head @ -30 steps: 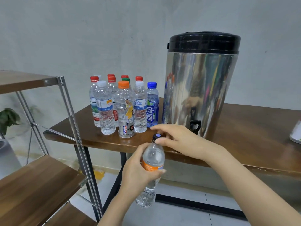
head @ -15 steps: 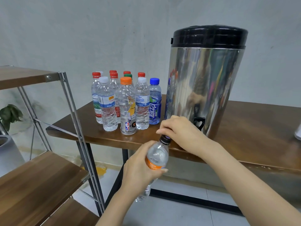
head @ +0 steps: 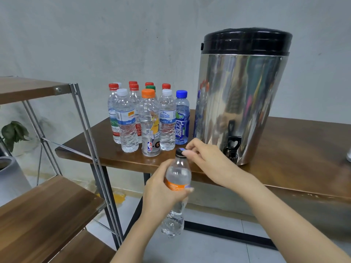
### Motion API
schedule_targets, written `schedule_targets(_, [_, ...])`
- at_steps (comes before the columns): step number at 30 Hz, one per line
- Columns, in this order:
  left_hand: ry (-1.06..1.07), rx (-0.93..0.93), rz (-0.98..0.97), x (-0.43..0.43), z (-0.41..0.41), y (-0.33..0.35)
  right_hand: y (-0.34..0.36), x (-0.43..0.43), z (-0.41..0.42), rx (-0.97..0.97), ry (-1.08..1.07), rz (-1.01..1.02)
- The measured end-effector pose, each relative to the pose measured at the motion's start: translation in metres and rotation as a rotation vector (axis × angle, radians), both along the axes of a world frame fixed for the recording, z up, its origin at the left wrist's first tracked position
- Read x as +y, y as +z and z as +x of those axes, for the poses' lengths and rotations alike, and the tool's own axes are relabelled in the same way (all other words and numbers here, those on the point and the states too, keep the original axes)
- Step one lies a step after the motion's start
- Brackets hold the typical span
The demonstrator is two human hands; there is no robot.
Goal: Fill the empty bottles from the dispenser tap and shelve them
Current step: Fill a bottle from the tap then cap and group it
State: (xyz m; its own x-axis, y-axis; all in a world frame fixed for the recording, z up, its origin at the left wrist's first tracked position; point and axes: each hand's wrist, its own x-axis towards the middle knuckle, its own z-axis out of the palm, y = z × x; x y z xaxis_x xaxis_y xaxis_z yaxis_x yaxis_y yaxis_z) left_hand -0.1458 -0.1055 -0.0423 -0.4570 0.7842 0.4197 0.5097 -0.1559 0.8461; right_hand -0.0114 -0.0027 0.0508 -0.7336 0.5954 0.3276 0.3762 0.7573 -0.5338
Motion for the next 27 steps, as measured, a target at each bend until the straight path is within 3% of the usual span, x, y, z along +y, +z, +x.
schedule_targets(3, [0.051, -0.109, 0.096, 0.009, -0.014, 0.024, -0.013, 0.004, 0.002, 0.156, -0.084, -0.131])
schedule_targets(6, [0.111, -0.077, 0.197, 0.027, -0.027, 0.057, -0.023, 0.002, 0.001, 0.037, -0.025, -0.263])
schedule_targets(8, [0.135, -0.045, 0.258, 0.042, -0.031, 0.077, -0.028, -0.003, -0.011, 0.031, 0.002, -0.282])
schedule_targets(11, [0.15, -0.015, 0.318, 0.068, -0.031, 0.096, -0.034, 0.002, -0.042, 0.196, -0.048, -0.263])
schedule_targets(18, [0.063, 0.083, 0.268, 0.1, -0.04, 0.075, -0.063, 0.031, -0.082, 0.38, -0.263, -0.256])
schedule_targets(21, [0.226, 0.235, 0.282, 0.1, -0.052, 0.054, -0.07, 0.044, -0.095, 0.412, -0.309, -0.291])
schedule_targets(27, [0.539, 0.03, 0.063, 0.104, -0.098, 0.02, -0.086, 0.06, -0.123, 0.427, -0.391, -0.24])
